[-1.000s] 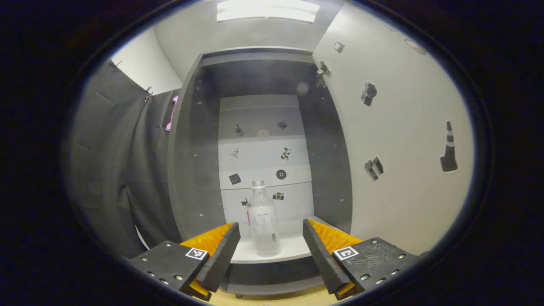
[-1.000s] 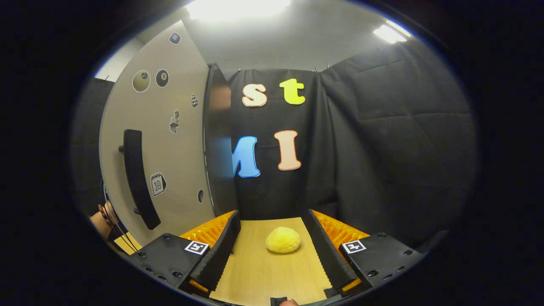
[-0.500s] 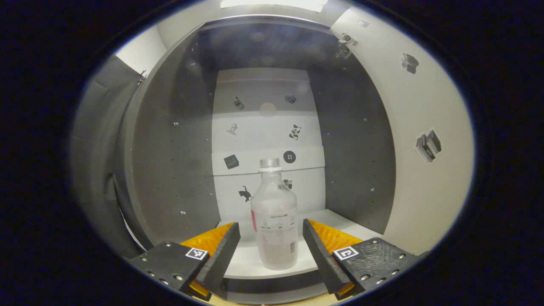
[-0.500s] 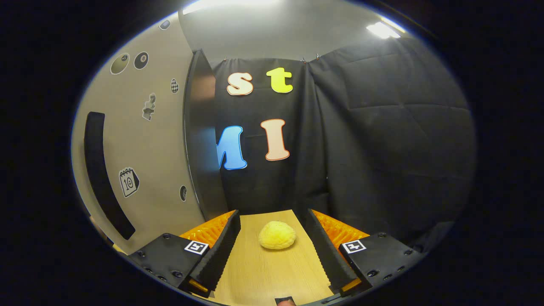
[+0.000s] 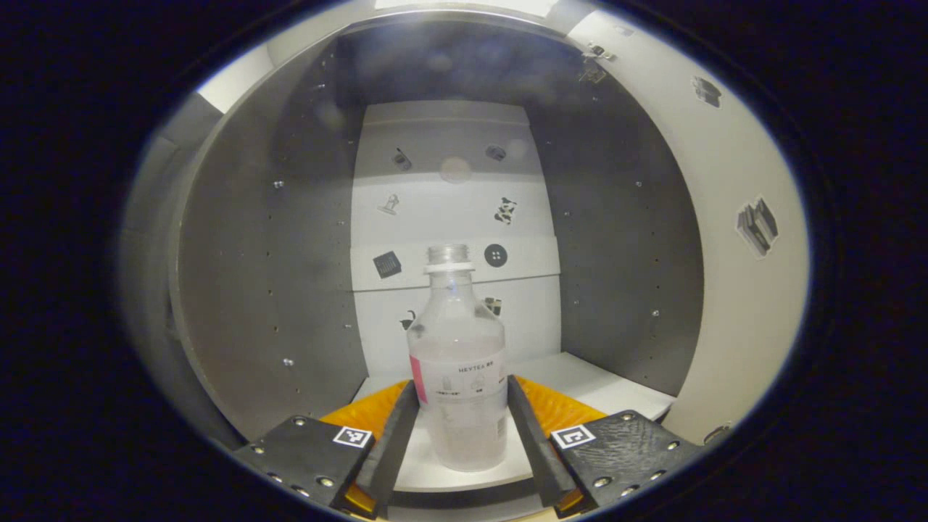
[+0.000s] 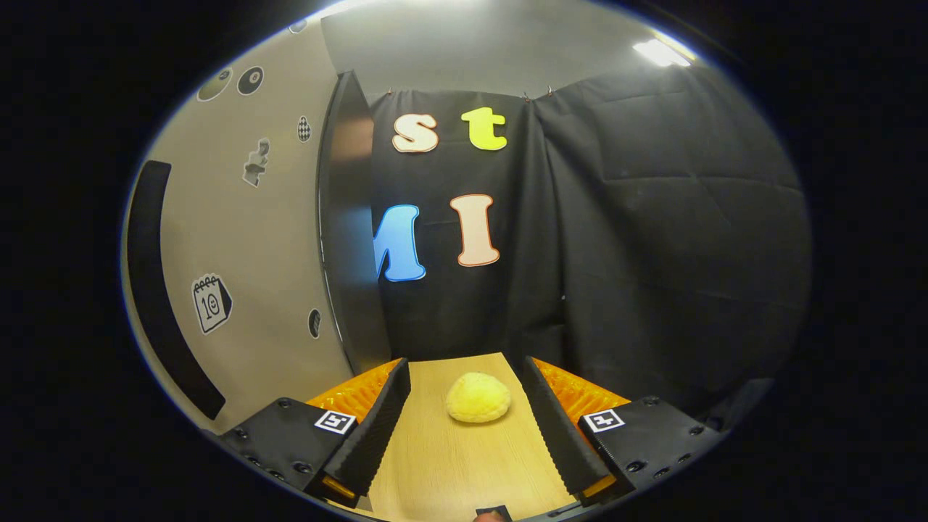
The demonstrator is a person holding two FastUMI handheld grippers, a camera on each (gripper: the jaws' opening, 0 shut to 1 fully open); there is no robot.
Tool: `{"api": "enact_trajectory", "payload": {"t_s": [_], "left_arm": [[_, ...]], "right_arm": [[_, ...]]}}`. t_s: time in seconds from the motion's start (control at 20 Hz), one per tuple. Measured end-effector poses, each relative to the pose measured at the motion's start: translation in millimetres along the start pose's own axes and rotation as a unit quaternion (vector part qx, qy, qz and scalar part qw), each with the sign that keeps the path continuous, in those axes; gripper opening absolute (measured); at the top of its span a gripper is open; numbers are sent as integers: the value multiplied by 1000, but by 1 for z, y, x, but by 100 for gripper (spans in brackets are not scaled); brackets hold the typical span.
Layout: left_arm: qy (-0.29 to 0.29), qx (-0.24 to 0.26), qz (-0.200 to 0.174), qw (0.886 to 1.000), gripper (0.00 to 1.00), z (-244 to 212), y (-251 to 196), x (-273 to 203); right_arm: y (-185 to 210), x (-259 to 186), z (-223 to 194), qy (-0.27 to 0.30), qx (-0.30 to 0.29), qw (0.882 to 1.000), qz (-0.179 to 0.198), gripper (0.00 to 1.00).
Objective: Open the cabinet door with the right hand, grasp the bottle in the cabinet with the left hand and place it on the coaster, then close the cabinet door with the right hand.
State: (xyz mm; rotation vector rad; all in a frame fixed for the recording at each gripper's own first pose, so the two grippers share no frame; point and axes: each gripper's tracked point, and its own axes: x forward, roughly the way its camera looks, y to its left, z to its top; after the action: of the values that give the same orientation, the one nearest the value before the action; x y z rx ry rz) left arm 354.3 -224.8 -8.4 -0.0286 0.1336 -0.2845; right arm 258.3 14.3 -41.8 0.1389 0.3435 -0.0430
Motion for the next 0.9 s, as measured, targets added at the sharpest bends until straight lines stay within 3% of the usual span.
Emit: {"api": "enact_trajectory", "payload": {"t_s": [0.05,0.55,0.9], "left_arm": [[-3,-2,2,1000,72,2,2,-2],[-47,-7,45,998,72,25,35,-84],[-54,-17,87,995,72,12,56,-158]], "right_arm": [[2,1,1,-1,0,1000,1,98],[7,1,2,-7,-12,999,33,98],[15,-10,-4,-14,-20,998,63,98]]}}
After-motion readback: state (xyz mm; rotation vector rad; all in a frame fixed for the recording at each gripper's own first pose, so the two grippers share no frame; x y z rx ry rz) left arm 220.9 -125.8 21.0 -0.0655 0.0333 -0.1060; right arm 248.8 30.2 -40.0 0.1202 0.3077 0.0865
